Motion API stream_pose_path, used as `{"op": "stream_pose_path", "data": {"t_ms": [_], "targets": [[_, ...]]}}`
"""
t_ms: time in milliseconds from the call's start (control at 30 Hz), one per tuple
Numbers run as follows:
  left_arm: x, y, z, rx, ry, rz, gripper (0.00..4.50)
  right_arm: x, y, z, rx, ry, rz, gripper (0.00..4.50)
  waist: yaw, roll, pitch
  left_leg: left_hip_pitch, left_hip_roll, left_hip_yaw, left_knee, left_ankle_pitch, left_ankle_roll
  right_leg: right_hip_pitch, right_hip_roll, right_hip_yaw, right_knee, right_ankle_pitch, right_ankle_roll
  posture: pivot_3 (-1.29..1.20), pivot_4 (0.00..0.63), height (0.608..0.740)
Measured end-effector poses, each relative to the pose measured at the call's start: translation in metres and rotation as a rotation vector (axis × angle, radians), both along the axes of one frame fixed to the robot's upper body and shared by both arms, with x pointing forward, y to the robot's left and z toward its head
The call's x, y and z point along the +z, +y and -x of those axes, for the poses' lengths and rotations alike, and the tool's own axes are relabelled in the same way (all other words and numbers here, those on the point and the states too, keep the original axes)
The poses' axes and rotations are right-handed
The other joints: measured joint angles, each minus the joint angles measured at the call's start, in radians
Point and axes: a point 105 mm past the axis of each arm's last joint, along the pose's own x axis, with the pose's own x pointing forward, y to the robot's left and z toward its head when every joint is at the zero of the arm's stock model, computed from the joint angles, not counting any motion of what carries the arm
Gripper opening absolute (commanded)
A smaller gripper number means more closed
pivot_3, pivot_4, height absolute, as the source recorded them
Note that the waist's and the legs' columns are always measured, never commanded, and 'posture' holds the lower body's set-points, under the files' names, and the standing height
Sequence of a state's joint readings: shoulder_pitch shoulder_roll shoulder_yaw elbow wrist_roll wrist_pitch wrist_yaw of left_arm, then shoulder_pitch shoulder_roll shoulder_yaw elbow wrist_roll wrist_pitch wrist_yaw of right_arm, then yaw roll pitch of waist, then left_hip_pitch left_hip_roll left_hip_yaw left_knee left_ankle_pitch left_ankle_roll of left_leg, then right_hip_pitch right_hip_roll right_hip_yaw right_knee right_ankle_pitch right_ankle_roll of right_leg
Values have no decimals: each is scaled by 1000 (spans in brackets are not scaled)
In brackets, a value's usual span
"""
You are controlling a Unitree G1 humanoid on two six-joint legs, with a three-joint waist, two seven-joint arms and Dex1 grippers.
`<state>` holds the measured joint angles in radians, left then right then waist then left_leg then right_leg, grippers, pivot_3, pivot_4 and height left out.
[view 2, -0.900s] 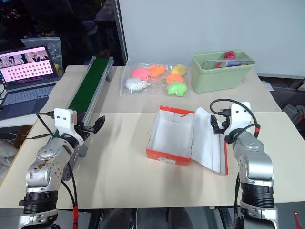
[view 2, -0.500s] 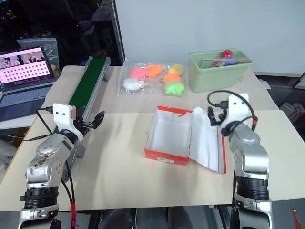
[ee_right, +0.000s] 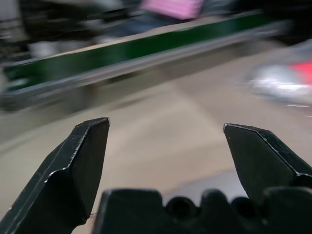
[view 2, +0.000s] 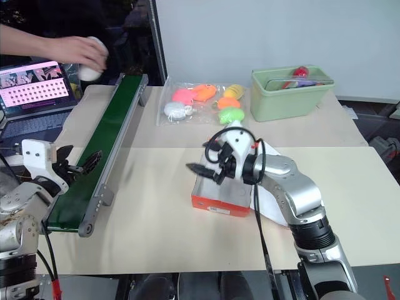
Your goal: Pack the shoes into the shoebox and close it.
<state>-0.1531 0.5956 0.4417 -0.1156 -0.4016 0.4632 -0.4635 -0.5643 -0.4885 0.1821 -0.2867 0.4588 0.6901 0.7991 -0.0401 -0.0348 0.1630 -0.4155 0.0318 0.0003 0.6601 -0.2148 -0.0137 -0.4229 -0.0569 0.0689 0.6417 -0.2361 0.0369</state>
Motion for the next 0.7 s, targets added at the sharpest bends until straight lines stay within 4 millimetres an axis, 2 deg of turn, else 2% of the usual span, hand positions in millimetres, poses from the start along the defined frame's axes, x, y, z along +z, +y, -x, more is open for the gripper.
{"op": "stream_pose_path", "data": {"t_ms": [167,700], "targets": [[-10,6,8,21,28,13,4500,-12,6,10,92,30,61,4395,-1,0,0,0,0,0,0,0,0,0,0,0,1,0,0,0,150,729],[-14,5,7,50,67,30,4500,-11,15,11,101,22,46,4395,-1,-1,0,0,0,0,0,0,0,0,0,0,1,0,0,0,150,729]]}}
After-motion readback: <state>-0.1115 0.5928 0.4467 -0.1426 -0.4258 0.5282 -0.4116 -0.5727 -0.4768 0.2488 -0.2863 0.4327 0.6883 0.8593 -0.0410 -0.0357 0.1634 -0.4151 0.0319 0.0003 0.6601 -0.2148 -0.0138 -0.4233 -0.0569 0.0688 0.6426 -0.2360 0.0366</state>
